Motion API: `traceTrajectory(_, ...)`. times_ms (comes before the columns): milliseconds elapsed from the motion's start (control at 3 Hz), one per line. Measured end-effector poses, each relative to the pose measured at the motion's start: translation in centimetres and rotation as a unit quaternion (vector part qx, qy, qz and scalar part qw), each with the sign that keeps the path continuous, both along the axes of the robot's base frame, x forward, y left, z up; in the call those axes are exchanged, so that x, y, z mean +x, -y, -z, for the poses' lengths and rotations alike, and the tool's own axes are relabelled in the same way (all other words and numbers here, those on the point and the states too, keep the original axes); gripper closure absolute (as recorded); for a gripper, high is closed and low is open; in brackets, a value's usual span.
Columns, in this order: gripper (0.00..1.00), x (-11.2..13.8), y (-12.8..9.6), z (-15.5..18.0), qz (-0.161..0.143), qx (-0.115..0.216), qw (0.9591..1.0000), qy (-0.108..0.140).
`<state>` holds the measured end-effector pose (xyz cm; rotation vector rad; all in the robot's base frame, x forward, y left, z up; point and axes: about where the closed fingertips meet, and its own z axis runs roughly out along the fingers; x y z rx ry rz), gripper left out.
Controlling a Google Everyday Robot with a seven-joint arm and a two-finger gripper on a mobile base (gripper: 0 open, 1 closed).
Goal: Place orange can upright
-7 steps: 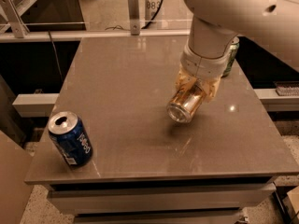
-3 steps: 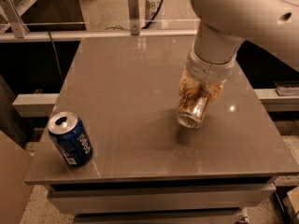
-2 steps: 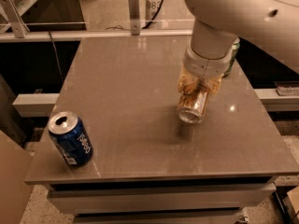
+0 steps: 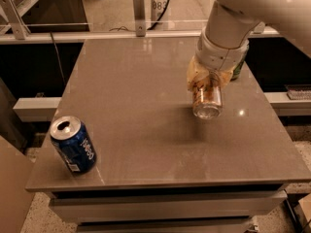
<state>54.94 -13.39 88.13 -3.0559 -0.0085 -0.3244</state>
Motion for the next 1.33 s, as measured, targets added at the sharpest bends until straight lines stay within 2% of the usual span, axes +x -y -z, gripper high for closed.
traceTrajectory(333,1.00,-0.3,-0.9,0.0,-0.091,0.001,0.9958,-0.011)
traceTrajectory(667,1.00,-1.5,-1.6,-0.1,-0.191,-0.027,0.9812,0.011)
traceTrajectory(1000,1.00,-3.5,-2.0,0.5,-0.278,-0.058,0.9580,0.039)
traceTrajectory(1333,1.00,-4.8,-1.9,0.7,-0.345,-0.055,0.9347,0.066)
